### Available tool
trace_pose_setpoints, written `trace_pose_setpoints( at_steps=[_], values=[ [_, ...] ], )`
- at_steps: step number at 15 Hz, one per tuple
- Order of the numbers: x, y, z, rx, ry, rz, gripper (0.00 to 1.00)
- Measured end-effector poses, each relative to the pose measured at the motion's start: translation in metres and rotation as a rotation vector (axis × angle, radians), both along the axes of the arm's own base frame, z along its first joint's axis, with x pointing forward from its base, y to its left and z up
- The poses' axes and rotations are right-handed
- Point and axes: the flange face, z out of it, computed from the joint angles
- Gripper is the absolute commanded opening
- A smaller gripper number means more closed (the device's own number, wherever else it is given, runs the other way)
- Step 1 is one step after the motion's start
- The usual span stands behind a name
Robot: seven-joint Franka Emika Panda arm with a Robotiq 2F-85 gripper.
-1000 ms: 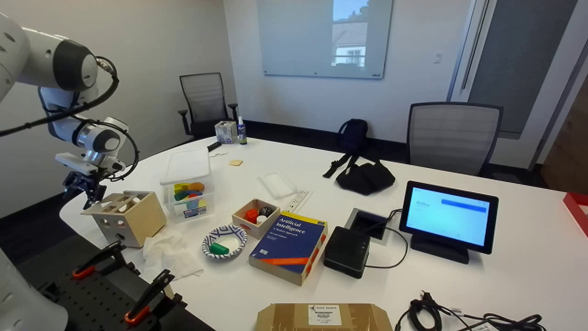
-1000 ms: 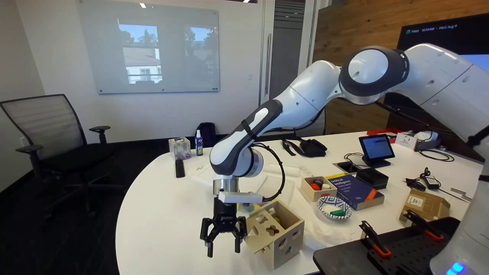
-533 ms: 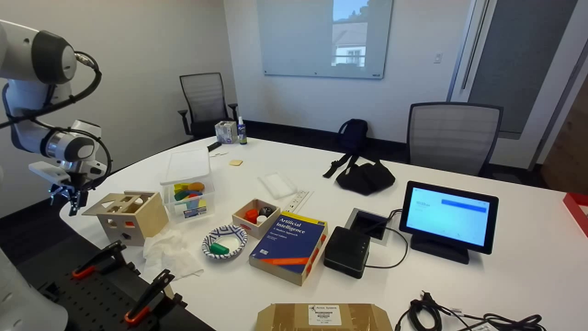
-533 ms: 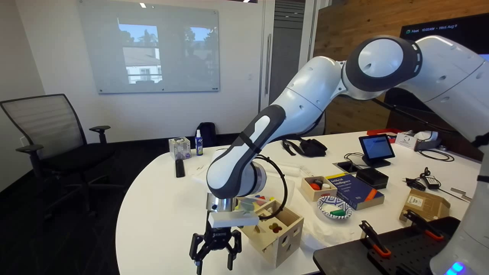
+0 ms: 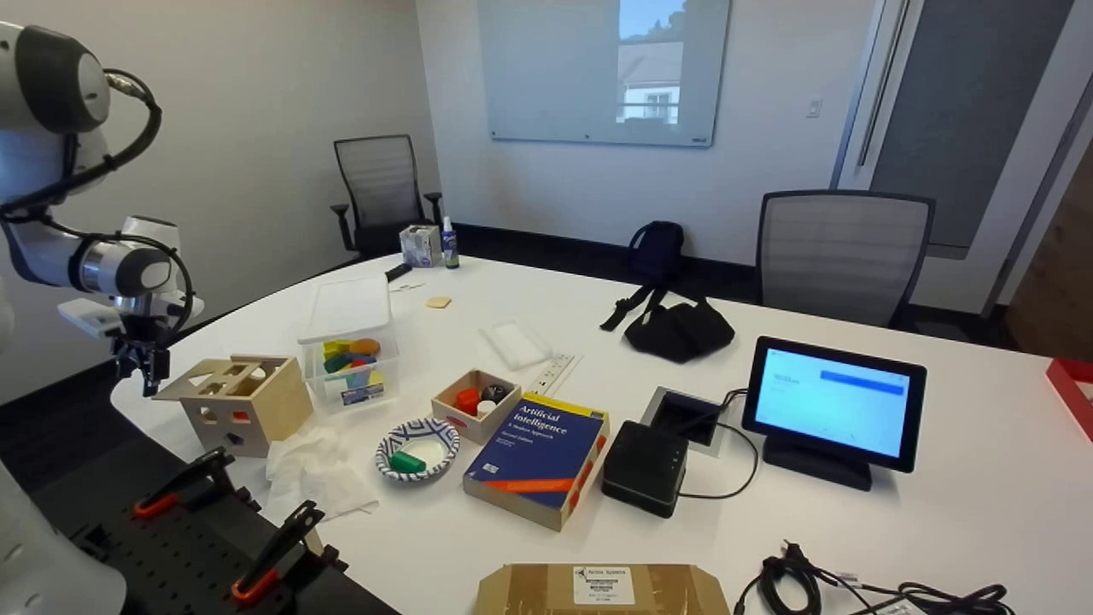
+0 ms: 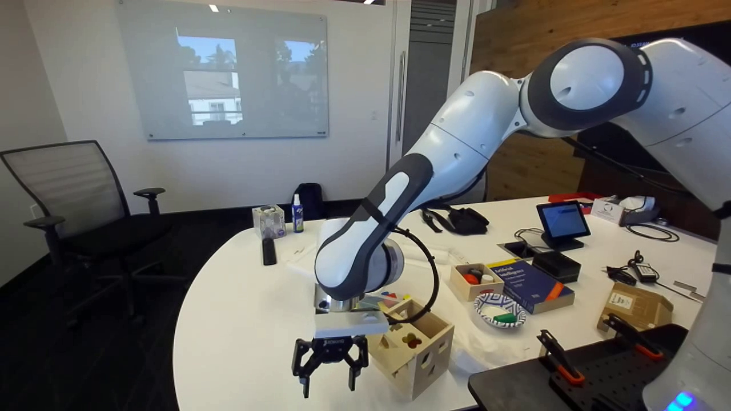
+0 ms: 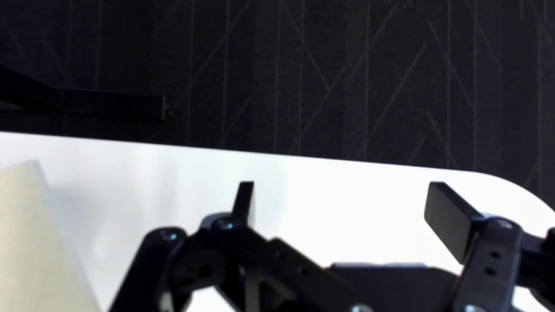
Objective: Close the cube-shaped wooden object
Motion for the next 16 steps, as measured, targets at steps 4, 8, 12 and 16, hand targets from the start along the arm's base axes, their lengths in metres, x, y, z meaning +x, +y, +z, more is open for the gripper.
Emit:
trace_pose_setpoints(
  at_steps=[4, 8, 12, 16],
  values=[
    [0.025, -0.025, -0.008, -0.038, -0.022, -0.030, 1.00],
    [0.033, -0.033, -0.010, -0.057, -0.033, -0.028, 1.00],
    [0.029, -0.032, -0.011, -0.080, -0.023, -0.068, 1.00],
    [0.028, -0.039, -0.016, -0.122, -0.021, -0.122, 1.00]
  ],
)
